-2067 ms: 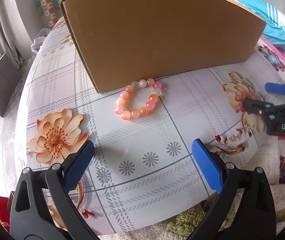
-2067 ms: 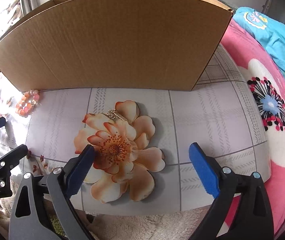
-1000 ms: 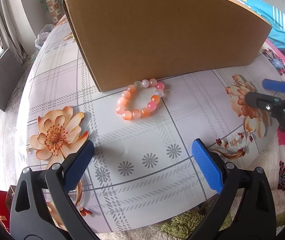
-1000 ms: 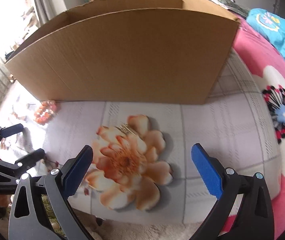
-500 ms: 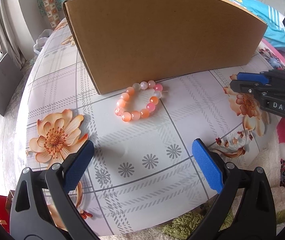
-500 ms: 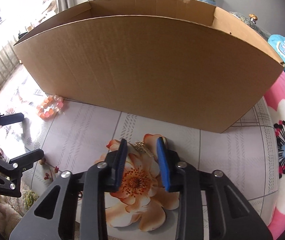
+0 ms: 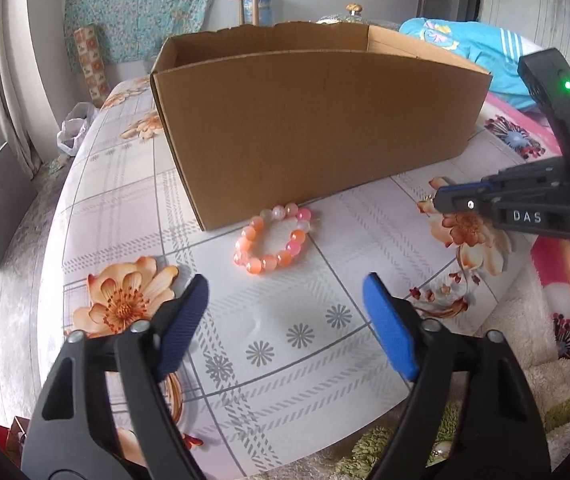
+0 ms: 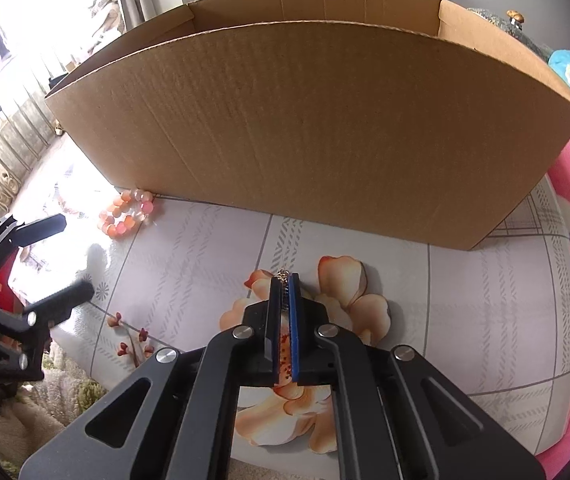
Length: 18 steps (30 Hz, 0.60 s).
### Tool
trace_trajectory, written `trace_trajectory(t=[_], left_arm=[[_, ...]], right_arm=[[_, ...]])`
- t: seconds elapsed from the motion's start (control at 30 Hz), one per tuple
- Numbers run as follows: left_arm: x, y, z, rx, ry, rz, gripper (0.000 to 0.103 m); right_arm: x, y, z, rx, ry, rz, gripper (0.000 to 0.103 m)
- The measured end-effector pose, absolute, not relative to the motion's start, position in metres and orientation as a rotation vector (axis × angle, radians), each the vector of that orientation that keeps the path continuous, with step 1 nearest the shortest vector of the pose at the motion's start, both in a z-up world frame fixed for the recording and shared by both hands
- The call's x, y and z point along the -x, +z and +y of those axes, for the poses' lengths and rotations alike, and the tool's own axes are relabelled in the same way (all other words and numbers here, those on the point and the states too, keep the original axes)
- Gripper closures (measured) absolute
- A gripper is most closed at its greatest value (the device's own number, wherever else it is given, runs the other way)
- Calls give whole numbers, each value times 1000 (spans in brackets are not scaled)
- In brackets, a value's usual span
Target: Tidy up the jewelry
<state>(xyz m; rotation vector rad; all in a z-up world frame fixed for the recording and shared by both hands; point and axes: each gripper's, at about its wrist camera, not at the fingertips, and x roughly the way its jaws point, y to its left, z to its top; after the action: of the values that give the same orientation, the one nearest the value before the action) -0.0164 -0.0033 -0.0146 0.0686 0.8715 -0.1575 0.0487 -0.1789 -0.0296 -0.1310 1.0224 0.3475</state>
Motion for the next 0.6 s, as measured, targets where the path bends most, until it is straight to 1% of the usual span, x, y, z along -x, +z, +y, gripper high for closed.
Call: trace_trajectory(t=[0.07,0.17,0.27,0.47,0.53,0.6], left_arm=[[14,-14,-4,-70,-168,874,47],[9,-14,-7,-86,-184,873,57],[3,-16,-8,-104,-209,873,61],[-19,-23,-13,-123,-223,912,61],[-27,-27,-15,-128,-220,934,64],[-31,-28,-15,-131,-218,938,65]], right_arm=[[-45,-29,-180,111,350,1031,99],[-39,-31,-183,86,353,1039,99],[-32,-32,-185,62,355,1045,99],[-28,-33,-201,11,363,1043,99],[-27,-35,-203,2,366,1041,99],[-28,-35,-204,-2,366,1038,99]])
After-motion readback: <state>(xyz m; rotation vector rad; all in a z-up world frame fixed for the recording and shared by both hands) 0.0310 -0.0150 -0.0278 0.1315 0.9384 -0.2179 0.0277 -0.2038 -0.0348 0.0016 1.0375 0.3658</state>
